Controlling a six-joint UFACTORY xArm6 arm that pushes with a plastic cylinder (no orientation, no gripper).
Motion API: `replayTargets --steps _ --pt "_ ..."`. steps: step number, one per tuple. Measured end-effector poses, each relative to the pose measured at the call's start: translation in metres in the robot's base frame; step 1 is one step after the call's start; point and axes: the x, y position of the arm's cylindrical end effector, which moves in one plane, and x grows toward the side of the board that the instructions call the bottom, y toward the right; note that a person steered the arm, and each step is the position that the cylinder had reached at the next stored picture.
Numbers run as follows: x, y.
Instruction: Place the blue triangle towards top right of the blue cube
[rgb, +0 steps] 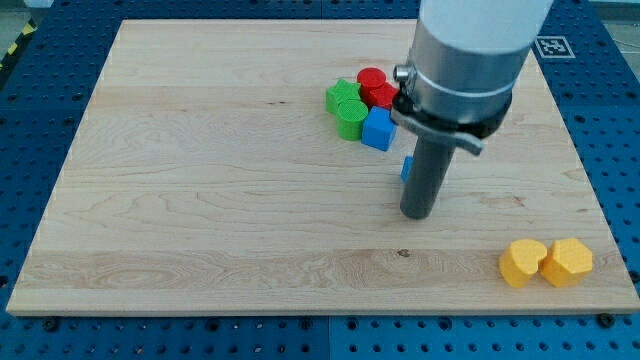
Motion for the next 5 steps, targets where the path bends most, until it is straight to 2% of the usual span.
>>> replayTargets --steps 1,2,4,5 --pt "-0.028 0.001" --pt "-0.035 0.007" --pt "0.004 0.016" --pt "-0.03 0.023"
